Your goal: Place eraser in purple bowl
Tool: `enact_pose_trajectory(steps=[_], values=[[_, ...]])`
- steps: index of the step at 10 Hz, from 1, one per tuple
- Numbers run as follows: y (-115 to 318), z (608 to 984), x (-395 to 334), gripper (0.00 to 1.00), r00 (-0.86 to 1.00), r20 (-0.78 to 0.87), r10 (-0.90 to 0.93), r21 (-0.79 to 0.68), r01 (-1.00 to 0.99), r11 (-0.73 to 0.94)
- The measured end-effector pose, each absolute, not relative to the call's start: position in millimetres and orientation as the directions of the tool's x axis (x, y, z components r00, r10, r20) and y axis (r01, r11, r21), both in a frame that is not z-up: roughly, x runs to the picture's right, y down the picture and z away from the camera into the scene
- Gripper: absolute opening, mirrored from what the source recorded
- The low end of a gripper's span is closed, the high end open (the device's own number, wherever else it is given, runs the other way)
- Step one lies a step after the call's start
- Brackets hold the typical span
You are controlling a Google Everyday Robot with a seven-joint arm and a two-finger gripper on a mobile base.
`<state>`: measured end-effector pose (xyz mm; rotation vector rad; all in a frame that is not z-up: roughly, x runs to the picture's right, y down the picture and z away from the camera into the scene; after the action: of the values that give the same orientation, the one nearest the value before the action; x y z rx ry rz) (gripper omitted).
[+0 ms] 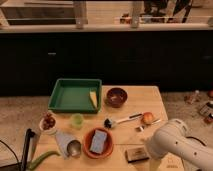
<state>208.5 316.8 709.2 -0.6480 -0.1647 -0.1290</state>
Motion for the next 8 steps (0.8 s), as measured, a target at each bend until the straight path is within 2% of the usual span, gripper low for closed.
enact_pose_trajectory(steps=[8], values=[[323.4,724.9,189.5,0.8,0.971,0.23,-0.064,-0.588,0.191,0.786]])
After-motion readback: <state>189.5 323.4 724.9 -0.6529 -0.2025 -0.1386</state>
